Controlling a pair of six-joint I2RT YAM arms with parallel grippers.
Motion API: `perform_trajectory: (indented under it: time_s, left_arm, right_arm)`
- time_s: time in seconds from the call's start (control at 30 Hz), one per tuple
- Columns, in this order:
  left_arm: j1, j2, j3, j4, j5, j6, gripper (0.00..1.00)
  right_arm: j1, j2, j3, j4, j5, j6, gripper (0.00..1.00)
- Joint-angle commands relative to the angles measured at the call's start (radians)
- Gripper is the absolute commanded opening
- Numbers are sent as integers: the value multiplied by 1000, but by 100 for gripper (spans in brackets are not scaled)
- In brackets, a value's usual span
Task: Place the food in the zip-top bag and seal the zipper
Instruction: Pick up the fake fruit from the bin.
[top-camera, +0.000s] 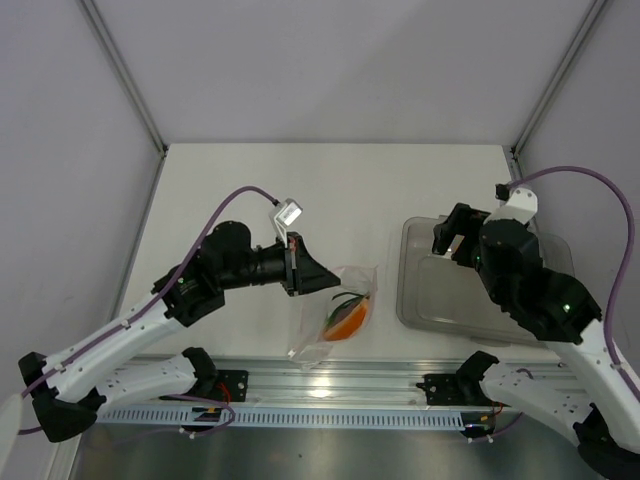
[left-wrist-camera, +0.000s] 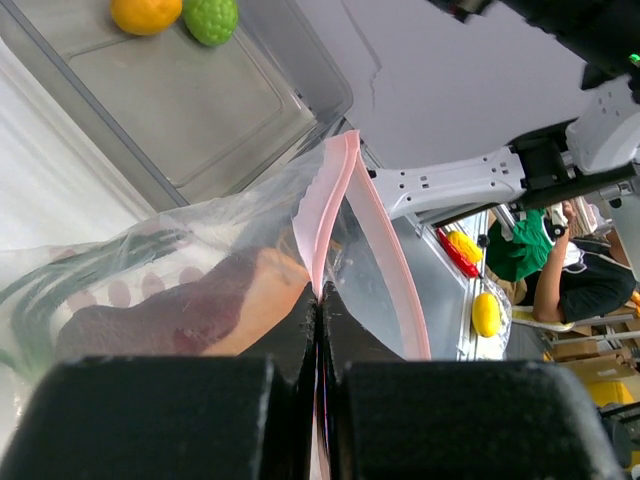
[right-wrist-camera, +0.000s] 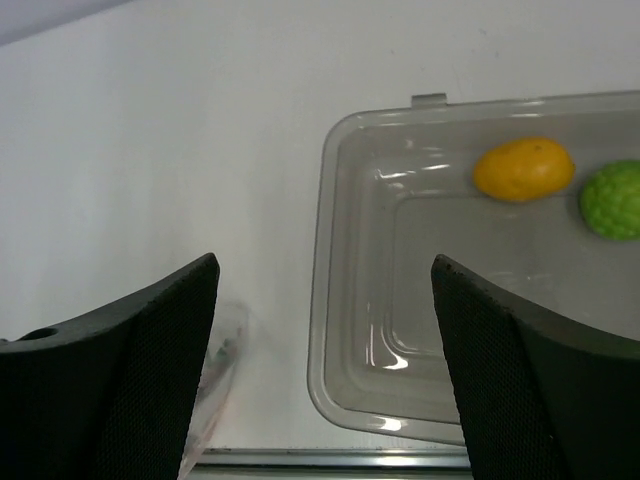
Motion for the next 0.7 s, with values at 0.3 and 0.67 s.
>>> perform_trajectory:
  time_s: [0.3, 0.67]
  left_arm:
    - [40, -81, -43, 1, 13, -4, 0]
    - [75, -89, -83, 32, 70, -4, 1]
  right_arm:
    - [-581, 73, -145, 25, -536, 36, 91]
    - [-955, 175, -292, 56, -554, -24, 99]
